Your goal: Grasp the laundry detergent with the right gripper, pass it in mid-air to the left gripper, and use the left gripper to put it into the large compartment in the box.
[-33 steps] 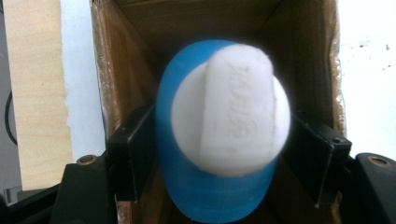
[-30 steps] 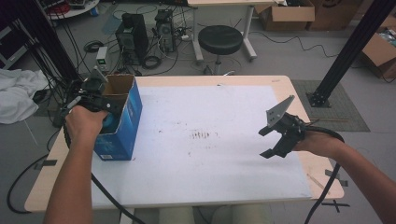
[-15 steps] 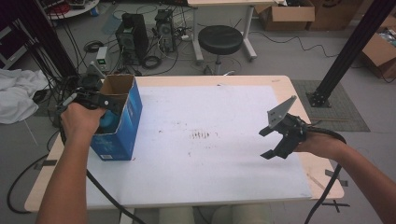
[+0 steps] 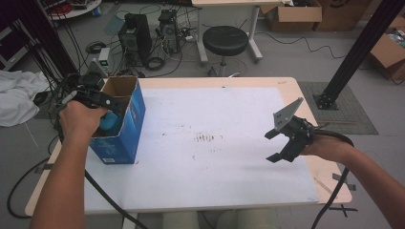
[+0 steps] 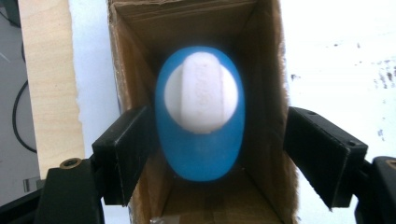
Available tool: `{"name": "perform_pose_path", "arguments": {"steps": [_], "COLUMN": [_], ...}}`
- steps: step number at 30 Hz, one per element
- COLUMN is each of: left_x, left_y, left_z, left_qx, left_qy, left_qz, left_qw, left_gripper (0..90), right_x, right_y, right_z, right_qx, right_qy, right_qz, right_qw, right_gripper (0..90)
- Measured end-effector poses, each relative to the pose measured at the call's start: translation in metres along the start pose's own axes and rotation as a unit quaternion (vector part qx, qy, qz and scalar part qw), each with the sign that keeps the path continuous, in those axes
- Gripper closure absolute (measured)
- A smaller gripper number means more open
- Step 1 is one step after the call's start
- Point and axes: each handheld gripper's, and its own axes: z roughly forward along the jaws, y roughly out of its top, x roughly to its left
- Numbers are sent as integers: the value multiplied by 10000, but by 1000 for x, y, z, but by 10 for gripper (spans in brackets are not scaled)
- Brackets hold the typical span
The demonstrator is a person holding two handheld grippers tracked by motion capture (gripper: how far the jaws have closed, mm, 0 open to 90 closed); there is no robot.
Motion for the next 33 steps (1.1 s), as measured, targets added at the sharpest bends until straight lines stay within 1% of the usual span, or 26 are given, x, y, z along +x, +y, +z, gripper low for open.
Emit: {"name": "perform_pose_path", "arguments": {"steps": [6,11,19,24,27,32,33], "left_x": [-5,-10,-23,-36,-45,-62,-64], "left_y": [2,3,3,4,5,6,6], "left_z": [-13,-23,-31,-39,-45,-48,-49], "left_qx": [37,-59,73,62,4,40,55], "left_qy": [-8,-3,-91,-128,-161,-201,-199], "left_qz": [131,231,493,721,868,1207,1240], "left_qw": [9999,9997,9987,9973,9961,9925,9921], "left_gripper": [218,203,188,189,188,186,185], "right_x": [1,1,2,2,2,3,3], "right_y": [1,1,4,3,3,3,3], "right_z": [0,1,1,1,0,0,0], "right_qx": [-10,-8,-29,-30,-28,-24,-25], "right_qy": [9,22,23,16,4,0,-1], "right_qz": [11,-19,-31,-31,-18,-18,-17], "right_qw": [10000,10000,10000,10000,10000,10000,10000], "right_gripper": [183,182,182,182,181,180,180]}}
